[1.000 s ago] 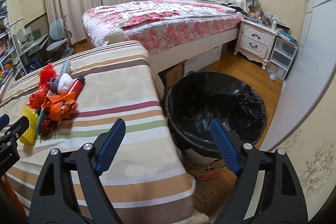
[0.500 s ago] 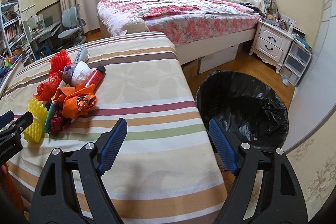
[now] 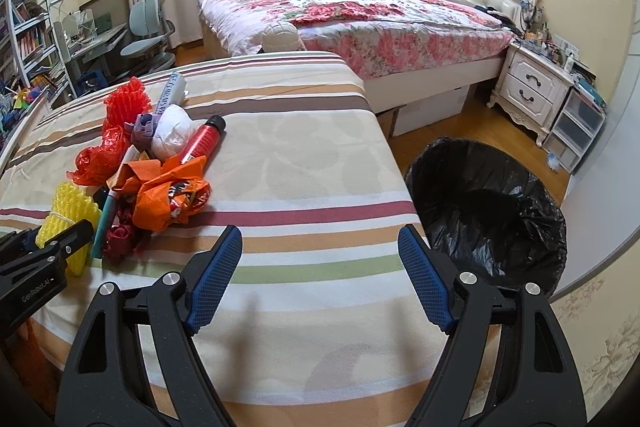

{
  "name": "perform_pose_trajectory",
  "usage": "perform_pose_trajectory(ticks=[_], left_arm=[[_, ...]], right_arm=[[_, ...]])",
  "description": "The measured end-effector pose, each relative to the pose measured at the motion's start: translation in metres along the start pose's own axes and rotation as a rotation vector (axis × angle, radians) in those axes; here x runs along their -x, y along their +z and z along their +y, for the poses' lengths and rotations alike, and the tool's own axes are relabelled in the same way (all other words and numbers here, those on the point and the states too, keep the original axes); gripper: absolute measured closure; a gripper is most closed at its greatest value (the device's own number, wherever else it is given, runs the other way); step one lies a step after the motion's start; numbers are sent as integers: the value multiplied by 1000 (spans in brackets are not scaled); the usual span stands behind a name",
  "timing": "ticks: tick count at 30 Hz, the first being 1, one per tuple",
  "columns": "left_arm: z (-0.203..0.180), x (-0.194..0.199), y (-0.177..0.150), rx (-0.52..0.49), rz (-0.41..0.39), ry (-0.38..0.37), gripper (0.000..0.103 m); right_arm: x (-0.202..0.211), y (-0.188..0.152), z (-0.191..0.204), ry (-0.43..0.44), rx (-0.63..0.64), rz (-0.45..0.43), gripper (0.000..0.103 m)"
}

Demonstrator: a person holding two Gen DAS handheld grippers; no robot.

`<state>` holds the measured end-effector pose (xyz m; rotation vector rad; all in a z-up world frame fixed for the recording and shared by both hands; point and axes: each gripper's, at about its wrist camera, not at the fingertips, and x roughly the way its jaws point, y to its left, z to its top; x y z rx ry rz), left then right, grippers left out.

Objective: Collect trash
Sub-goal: 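Grasp the yellow foam net with the left tool while the right tool grasps the orange bag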

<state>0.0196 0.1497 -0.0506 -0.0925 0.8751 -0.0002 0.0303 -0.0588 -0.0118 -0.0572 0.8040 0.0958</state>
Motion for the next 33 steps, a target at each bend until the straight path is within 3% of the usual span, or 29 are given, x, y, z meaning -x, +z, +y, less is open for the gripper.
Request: perform_pose_trajectory(ticks=[6, 13, 20, 24, 33], left_arm=[[10, 13, -1, 18, -24, 9, 60], [42, 27, 5, 56, -64, 85, 60], [65, 22, 5, 97, -52, 123, 60], [71, 21, 4, 98, -52, 136, 60], [74, 19, 3, 104, -47, 132, 60]], right_arm=[[3, 6, 18, 31, 28, -8, 25], [6, 16, 46, 81, 69, -22, 25], [-11, 19, 69, 92, 103, 2, 25], [-13, 16, 63, 82, 100, 14, 25], [-13, 8, 27, -27, 71, 37, 25]])
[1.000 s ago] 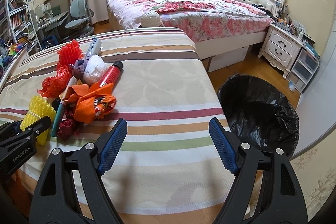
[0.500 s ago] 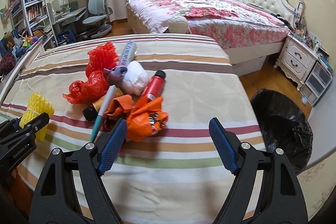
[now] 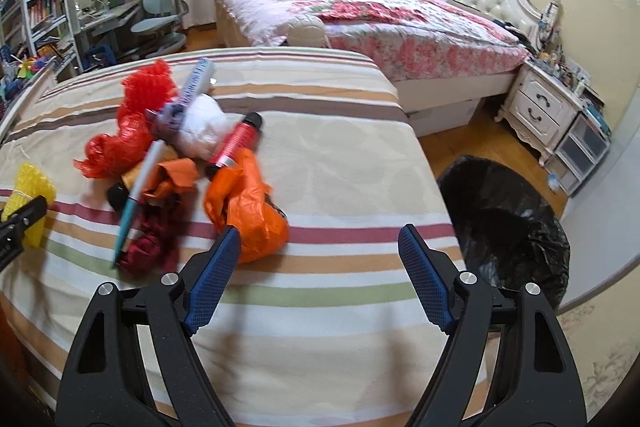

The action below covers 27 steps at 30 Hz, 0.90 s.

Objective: Collect trash
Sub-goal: 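Grasp the yellow foam net with the left tool while the right tool grasps the orange bag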

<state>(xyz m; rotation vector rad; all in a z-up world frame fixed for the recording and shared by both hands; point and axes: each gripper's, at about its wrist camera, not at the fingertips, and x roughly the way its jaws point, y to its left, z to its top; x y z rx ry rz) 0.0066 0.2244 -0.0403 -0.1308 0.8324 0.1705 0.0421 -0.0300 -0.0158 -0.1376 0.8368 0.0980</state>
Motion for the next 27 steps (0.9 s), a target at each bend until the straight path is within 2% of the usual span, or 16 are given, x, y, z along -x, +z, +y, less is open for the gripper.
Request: perform_pose_trajectory(ticks=[5, 15, 18, 21, 22, 27], left_arm=[[3, 0, -1, 3, 1, 7, 60], [2, 4, 2, -3, -23, 44, 60], [1, 3, 1, -3, -19, 42, 60], [-3, 2, 1, -1, -17, 35, 60], [-5, 3, 0, -2, -18, 34, 60], [-15, 6, 0, -15, -24, 16, 60]], right_arm=[[3, -2, -6, 7, -15, 2, 25], [-5, 11, 22, 72, 33, -25, 25], [-14, 12, 29, 101, 51, -9, 33], [-22, 11, 31, 144, 43, 22, 53], [-23, 11, 30, 153, 35, 30, 56], [-14, 6, 22, 148, 21, 6, 56]])
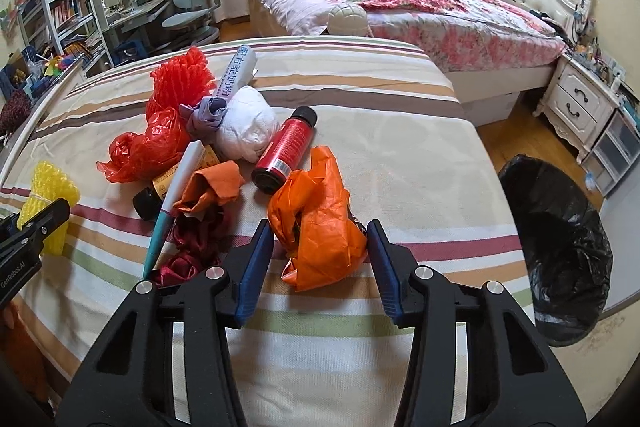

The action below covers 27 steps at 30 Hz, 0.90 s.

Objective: Collect trash
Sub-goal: 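Grasp the yellow foam net with the left tool while the right tool grasps the orange bag, then carry both items over the black bin and open both tools to drop them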

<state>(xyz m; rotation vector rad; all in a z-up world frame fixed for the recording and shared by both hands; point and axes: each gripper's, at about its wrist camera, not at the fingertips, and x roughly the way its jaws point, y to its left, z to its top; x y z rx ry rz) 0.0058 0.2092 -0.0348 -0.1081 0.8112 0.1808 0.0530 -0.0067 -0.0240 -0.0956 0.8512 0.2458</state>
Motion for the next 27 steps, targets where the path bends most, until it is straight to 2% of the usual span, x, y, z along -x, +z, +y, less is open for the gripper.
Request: perform_pose_trajectory(ticks=[5, 11, 19, 27], left_arm=[[-16, 9, 3, -21, -21, -29, 60], [-51, 23, 7, -69, -52, -91, 60], [-125, 36, 13, -170, -83, -211, 60], [-201, 27, 18, -260, -90, -301, 60]], right_arm=[[12, -2, -16, -20, -32, -20, 56], [28, -5, -53, -74, -91, -48, 56], [51, -12, -119, -178, -176, -87, 56], [57, -21, -178, -255, -248, -108, 56]])
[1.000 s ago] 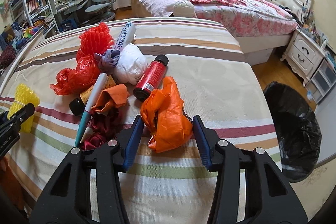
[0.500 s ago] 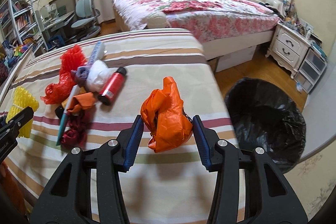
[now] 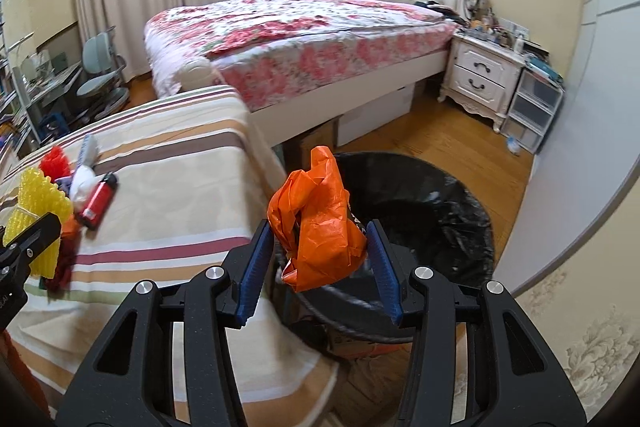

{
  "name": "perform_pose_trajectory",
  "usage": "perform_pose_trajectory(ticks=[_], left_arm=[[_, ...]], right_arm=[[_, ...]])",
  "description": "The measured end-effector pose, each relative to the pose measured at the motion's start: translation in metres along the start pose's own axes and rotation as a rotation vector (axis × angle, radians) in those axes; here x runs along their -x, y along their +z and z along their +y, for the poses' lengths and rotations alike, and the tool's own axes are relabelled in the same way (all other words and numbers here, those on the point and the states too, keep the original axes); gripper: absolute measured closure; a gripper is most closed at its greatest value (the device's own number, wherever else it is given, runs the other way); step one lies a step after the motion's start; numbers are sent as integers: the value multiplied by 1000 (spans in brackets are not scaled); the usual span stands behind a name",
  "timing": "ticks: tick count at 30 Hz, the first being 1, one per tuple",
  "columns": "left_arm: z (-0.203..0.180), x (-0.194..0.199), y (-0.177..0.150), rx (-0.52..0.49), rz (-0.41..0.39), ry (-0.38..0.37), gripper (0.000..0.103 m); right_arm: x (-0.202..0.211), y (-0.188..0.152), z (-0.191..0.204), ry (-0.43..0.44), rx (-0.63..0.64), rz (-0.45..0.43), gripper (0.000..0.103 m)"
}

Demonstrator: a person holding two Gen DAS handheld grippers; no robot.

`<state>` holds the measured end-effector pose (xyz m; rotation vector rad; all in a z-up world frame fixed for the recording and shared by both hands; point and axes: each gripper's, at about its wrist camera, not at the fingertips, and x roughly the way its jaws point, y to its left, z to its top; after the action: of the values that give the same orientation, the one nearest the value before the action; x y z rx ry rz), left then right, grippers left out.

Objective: Collect trash
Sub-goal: 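Carry both items over the black bin and open both tools to drop them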

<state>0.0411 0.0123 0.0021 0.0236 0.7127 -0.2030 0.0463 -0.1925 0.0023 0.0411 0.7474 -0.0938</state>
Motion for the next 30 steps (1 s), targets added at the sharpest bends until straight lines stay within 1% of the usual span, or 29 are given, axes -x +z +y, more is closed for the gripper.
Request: perform_pose_trajectory(ticks=[6, 10, 16, 22, 30], left_arm=[[-44, -33, 11, -51, 10, -38, 60], [-66, -52, 17, -75, 26, -53, 60], [-95, -73, 23, -117, 28, -61, 60], [-116, -93, 27, -150, 32, -51, 60], [-128, -115, 30, -165, 63, -47, 60]], right_arm=[[-15, 0, -30, -31, -34, 8, 56], [-24, 1, -50, -45, -60, 14, 56], [-36, 4, -70, -57, -94, 20, 56], [-50, 5, -87, -74, -121, 30, 56], [-65, 5, -101, -72, -151, 55, 56]])
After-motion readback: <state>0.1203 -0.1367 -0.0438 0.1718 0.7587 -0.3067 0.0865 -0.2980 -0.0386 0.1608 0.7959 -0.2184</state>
